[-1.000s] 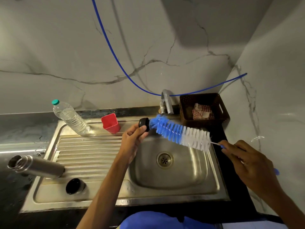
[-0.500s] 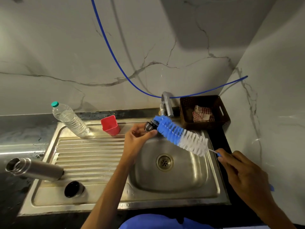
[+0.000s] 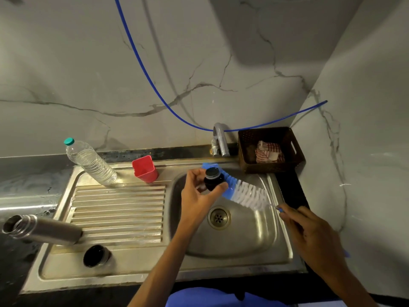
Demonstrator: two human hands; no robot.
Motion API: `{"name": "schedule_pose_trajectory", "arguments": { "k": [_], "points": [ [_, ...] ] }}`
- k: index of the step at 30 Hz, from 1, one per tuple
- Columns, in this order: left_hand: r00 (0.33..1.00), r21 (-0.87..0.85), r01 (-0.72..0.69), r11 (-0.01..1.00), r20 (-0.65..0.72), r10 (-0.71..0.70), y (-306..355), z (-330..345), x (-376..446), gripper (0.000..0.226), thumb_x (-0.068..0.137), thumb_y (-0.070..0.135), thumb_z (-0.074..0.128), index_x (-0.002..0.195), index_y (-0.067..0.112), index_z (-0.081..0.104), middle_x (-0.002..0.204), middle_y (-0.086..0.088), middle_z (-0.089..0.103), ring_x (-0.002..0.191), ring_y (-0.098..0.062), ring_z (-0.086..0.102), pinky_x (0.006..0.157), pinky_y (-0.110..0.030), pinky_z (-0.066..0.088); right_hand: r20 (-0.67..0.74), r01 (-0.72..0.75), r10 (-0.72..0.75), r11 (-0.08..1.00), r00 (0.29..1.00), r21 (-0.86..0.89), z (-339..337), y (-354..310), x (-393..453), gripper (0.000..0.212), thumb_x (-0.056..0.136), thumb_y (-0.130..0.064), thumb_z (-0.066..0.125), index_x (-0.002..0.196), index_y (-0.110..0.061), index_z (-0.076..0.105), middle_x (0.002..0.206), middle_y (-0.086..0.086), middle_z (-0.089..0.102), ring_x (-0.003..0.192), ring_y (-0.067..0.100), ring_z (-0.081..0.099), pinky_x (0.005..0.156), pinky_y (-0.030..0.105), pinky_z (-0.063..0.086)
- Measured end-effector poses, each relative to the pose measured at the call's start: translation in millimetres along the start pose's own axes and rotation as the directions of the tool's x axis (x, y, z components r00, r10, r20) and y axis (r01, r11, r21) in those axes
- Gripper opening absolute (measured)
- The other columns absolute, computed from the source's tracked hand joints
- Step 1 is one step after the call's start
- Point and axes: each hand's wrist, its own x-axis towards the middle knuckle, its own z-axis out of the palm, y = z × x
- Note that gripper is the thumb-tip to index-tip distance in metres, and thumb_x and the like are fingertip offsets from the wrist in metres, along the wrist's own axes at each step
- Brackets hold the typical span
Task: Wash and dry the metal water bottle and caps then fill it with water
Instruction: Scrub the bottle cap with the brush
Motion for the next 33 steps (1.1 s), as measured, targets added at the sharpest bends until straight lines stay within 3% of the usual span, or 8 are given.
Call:
{"name": "schedule_pose_trajectory", "arguments": {
  "k": [5, 8, 10, 17, 21, 24, 30, 33],
  "points": [
    [0.99, -0.148, 0.019, 0.989, -0.133, -0.039, 3.2, -6.7, 18.4, 0.037, 0.09, 0.029, 0.081, 0.123, 0.034, 0.065, 0.121, 0.004, 0.072, 0.117, -0.018, 0.069, 0.104, -0.053, 0.055, 0.03, 0.04, -0.041, 0.999, 0.999, 0.028, -1.0, -6.5, -6.4, 0.033, 0.095, -0.034, 0.061, 0.124, -0.025, 0.072, 0.075, -0.025, 0.049, 0.069, 0.0, 0.058, 0.045, 0.007, 0.036],
    [1.0, -0.216, -0.013, 0.976, -0.025, 0.008, 7.0, 3.9, 9.2, 0.052, 0.09, 0.002, 0.077, 0.135, 0.015, 0.053, 0.127, -0.005, 0.07, 0.121, -0.023, 0.068, 0.095, -0.04, 0.061, -0.012, 0.018, -0.018, 1.0, 1.0, 0.023, 4.0, -12.7, -3.9, 0.03, 0.094, -0.033, 0.064, 0.122, -0.024, 0.074, 0.073, -0.028, 0.046, 0.07, -0.009, 0.055, 0.048, 0.006, 0.038],
    [0.999, -0.215, -0.034, 0.976, 0.019, 0.039, 6.5, 5.0, 6.5, 0.066, 0.087, -0.004, 0.077, 0.142, 0.017, 0.048, 0.13, -0.006, 0.069, 0.123, -0.023, 0.068, 0.091, -0.033, 0.06, -0.029, 0.012, -0.012, 1.0, 0.999, 0.009, 7.0, -14.7, -4.5, 0.027, 0.099, -0.036, 0.063, 0.121, -0.026, 0.074, 0.074, -0.027, 0.046, 0.066, -0.009, 0.053, 0.042, 0.008, 0.03],
    [0.971, -0.152, 0.115, 0.982, -0.19, -0.143, -9.9, -11.6, 20.7, 0.043, 0.088, 0.039, 0.082, 0.126, 0.032, 0.064, 0.123, 0.003, 0.072, 0.118, -0.021, 0.069, 0.103, -0.049, 0.057, -0.049, 0.086, -0.087, 0.996, 0.995, -0.023, 6.4, -14.8, -12.1, 0.03, 0.098, -0.034, 0.06, 0.124, -0.025, 0.073, 0.074, -0.019, 0.044, 0.05, -0.002, 0.043, 0.042, 0.011, 0.03],
    [0.948, -0.313, 0.196, 0.929, -0.18, -0.261, -15.0, -14.3, 5.8, 0.042, 0.096, 0.033, 0.074, 0.133, 0.024, 0.057, 0.125, -0.003, 0.07, 0.119, -0.02, 0.068, 0.099, -0.032, 0.056, -0.039, 0.032, -0.033, 0.999, 0.999, -0.026, 14.1, -14.2, -22.1, 0.03, 0.095, -0.033, 0.065, 0.123, -0.027, 0.073, 0.074, -0.019, 0.048, 0.052, 0.0, 0.048, 0.043, 0.014, 0.033],
    [0.939, -0.398, 0.236, 0.887, -0.143, -0.314, -14.4, -12.4, -3.3, 0.045, 0.097, 0.028, 0.072, 0.136, 0.016, 0.054, 0.123, -0.007, 0.071, 0.119, -0.021, 0.068, 0.102, -0.035, 0.056, -0.043, -0.024, 0.023, 0.999, 0.999, -0.021, 25.2, -18.9, -31.3, 0.029, 0.1, -0.039, 0.058, 0.123, -0.029, 0.073, 0.079, -0.016, 0.056, 0.056, 0.002, 0.054, 0.042, 0.02, 0.04],
    [0.97, -0.192, 0.178, 0.965, -0.133, -0.206, -21.1, -28.1, -9.2, 0.041, 0.094, 0.041, 0.074, 0.132, 0.033, 0.062, 0.118, 0.013, 0.074, 0.112, -0.002, 0.068, 0.1, -0.03, 0.053, -0.042, -0.074, 0.075, 0.997, 0.996, 0.013, 30.6, -25.1, -42.0, 0.027, 0.1, -0.04, 0.061, 0.121, -0.028, 0.074, 0.079, -0.014, 0.061, 0.08, 0.001, 0.061, 0.042, 0.009, 0.037],
    [0.948, -0.23, 0.234, 0.945, -0.161, -0.274, -29.0, -32.9, -19.7, 0.048, 0.087, 0.047, 0.08, 0.13, 0.033, 0.064, 0.124, 0.006, 0.072, 0.117, -0.011, 0.068, 0.099, -0.038, 0.059, -0.052, -0.105, 0.107, 0.994, 0.993, 0.042, 35.6, -27.4, -47.6, 0.032, 0.096, -0.038, 0.062, 0.123, -0.026, 0.073, 0.083, -0.014, 0.064, 0.077, 0.003, 0.062, 0.046, 0.01, 0.039]
  ]
}}
